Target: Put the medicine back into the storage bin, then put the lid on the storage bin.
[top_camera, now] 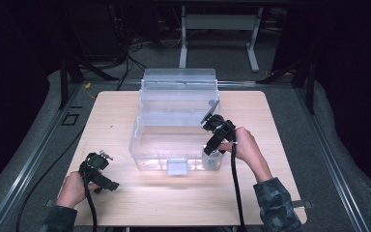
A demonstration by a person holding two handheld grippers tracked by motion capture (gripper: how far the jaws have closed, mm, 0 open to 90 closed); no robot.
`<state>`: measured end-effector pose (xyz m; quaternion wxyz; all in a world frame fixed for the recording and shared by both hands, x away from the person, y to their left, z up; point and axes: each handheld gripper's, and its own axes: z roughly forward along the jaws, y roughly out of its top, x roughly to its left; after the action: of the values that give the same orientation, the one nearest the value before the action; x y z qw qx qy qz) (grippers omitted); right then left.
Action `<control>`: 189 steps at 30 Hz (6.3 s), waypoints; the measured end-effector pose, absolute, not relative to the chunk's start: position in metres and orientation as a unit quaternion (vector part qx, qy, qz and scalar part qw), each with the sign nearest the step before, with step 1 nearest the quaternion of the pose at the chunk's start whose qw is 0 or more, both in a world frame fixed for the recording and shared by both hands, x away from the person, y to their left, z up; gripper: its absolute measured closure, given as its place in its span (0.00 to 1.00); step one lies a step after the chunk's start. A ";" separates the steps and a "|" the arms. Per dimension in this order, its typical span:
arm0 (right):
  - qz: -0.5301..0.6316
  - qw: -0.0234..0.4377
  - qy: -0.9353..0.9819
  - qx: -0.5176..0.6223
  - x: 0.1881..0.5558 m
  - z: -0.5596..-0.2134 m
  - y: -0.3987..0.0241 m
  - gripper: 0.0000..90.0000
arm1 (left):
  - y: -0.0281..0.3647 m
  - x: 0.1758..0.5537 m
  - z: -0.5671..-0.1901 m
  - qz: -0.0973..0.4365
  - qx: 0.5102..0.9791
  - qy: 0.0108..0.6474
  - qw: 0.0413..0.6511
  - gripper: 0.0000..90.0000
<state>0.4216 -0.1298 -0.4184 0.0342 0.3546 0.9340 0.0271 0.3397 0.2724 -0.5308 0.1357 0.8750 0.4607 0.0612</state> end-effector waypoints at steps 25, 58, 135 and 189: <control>0.241 0.061 0.906 0.342 0.370 -0.435 -0.150 0.15 | 0.272 0.359 -0.468 0.098 0.873 0.437 0.192 0.00; 0.258 0.081 0.903 0.333 0.361 -0.437 -0.149 0.18 | 0.228 0.419 -0.385 0.107 0.884 0.377 0.254 0.00; 0.294 0.120 0.889 0.330 0.355 -0.471 -0.122 0.63 | 0.125 0.553 -0.397 0.147 0.894 0.329 0.264 0.74; 0.295 0.141 0.873 0.363 0.353 -0.486 -0.119 0.57 | 0.120 0.530 -0.371 0.138 0.905 0.311 0.254 0.85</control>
<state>0.3530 -0.1192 -0.4856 0.1412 0.3630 0.8726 0.2948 0.5296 0.1203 -0.3709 0.2538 0.9053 0.3114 0.1383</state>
